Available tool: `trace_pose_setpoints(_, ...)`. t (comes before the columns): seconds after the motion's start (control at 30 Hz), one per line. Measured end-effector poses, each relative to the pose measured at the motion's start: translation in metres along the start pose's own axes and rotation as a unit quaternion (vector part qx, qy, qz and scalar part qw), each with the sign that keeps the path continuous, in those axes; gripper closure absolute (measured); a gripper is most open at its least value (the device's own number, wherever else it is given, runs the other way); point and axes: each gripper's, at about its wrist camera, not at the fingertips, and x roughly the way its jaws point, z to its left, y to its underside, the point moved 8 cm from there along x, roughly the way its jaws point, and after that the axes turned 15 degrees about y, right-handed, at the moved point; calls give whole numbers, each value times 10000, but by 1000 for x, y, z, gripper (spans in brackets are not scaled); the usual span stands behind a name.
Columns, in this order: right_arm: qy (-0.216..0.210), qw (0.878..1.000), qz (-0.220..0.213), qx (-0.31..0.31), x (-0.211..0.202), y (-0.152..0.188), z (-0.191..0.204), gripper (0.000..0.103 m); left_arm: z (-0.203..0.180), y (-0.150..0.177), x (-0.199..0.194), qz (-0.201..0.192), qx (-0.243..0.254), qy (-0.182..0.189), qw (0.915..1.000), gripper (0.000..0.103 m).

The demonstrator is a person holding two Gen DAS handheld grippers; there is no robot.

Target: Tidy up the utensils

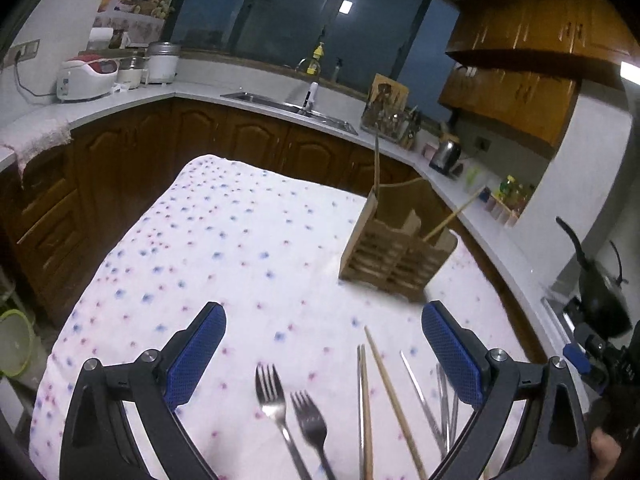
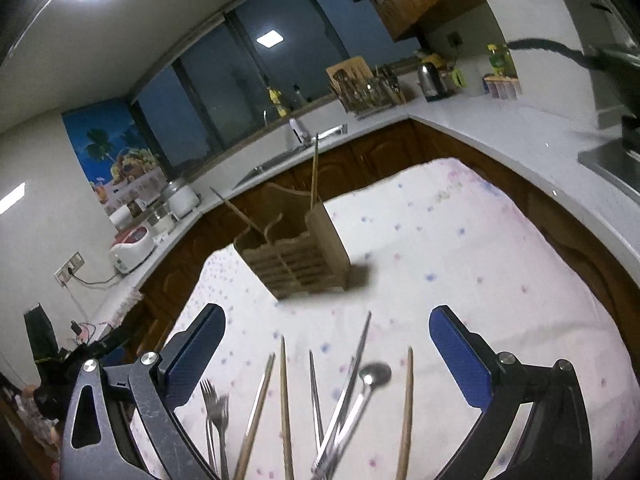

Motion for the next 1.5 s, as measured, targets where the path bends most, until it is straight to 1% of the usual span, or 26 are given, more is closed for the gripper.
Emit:
trace_pose_setpoints(0.17,64,9999,96,-43,-8,19,-5,0,-7,13,-11,151,72,-60,9998,4)
trace_pose_setpoints(0.4,160,9995,260,-71,-10,41,-17,0,-18,28,-11,413,132,-96,9990,5)
trace_pose_setpoints(0.53,225,9993,283,-112,-9,47,-22,1,-28,32,-6,538,92,56,9985,6)
trace_pose_setpoints(0.6,286,9989,313,-188,-7,49,-22,1,-36,33,-4,633,113,140,9978,10)
trace_pose_setpoints(0.67,296,9987,349,-239,-5,51,-23,3,-42,34,3,767,121,251,9967,20)
trace_pose_setpoints(0.7,308,9985,364,-259,-4,52,-23,4,-46,35,5,838,113,319,9959,22)
trace_pose_setpoints(0.73,346,9981,408,-296,-1,53,-24,5,-47,35,10,894,99,362,9953,26)
trace_pose_setpoints(0.8,387,9977,462,-324,2,55,-25,16,-54,35,18,1013,105,453,9938,32)
trace_pose_setpoints(0.87,482,9966,571,-360,9,57,-28,25,-59,34,30,1149,108,526,9919,41)
trace_pose_setpoints(0.93,528,9955,678,-386,15,61,-29,33,-64,38,42,1386,152,595,9884,46)
trace_pose_setpoints(1.0,547,9942,831,-418,22,66,-31,45,-68,40,56,1597,189,610,9851,52)
trace_pose_setpoints(1.07,549,9932,929,-432,28,70,-32,47,-71,44,72,1821,193,651,9809,61)
trace_pose_setpoints(1.13,575,9922,1012,-453,34,73,-34,50,-72,47,86,2013,173,667,9771,64)
trace_pose_setpoints(1.2,586,9913,1084,-455,40,75,-35,55,-73,47,100,2135,209,650,9746,65)
trace_pose_setpoints(1.3,629,9895,1213,-461,49,79,-40,60,-74,47,122,2348,214,664,9695,69)
trace_pose_setpoints(1.37,649,9887,1272,-457,54,80,-42,62,-72,51,141,2489,239,550,9667,72)
trace_pose_setpoints(1.5,672,9870,1382,-474,66,83,-46,66,-66,55,176,2719,209,391,9613,73)
